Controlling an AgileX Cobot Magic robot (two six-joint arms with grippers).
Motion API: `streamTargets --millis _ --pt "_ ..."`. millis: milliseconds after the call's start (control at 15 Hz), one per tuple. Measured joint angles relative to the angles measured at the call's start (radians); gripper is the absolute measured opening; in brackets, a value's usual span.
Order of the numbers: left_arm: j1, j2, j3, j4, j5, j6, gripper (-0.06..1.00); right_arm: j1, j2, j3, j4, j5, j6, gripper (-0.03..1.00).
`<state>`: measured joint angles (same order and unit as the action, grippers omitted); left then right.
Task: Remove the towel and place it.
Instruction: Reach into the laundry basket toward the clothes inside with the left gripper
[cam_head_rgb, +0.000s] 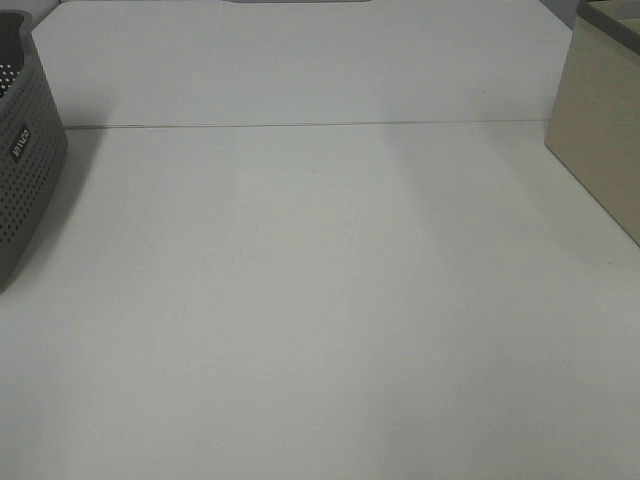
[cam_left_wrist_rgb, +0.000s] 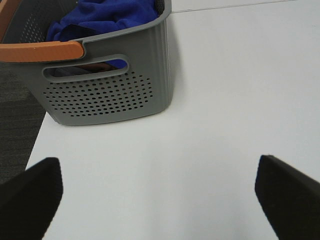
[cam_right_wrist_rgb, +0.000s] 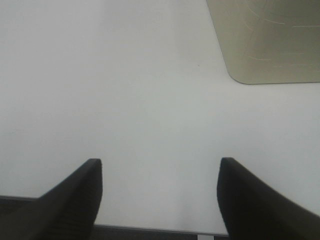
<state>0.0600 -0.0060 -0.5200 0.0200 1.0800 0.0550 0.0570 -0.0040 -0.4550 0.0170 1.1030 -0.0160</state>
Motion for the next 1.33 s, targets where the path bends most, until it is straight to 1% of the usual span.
streamTargets --millis 467,733,1333 --pt "0.000 0.000 0.000 0.000 0.000 0.000 0.99 0.000 0.000 0.000 0.000 0.000 0.000 0.66" --pt "-0.019 0.000 0.000 0.001 0.000 0.001 0.99 0.000 0.000 0.000 0.000 0.000 0.000 0.66" --pt "-0.019 0.000 0.000 0.006 0.000 0.001 0.99 0.000 0.000 0.000 0.000 0.000 0.000 0.66"
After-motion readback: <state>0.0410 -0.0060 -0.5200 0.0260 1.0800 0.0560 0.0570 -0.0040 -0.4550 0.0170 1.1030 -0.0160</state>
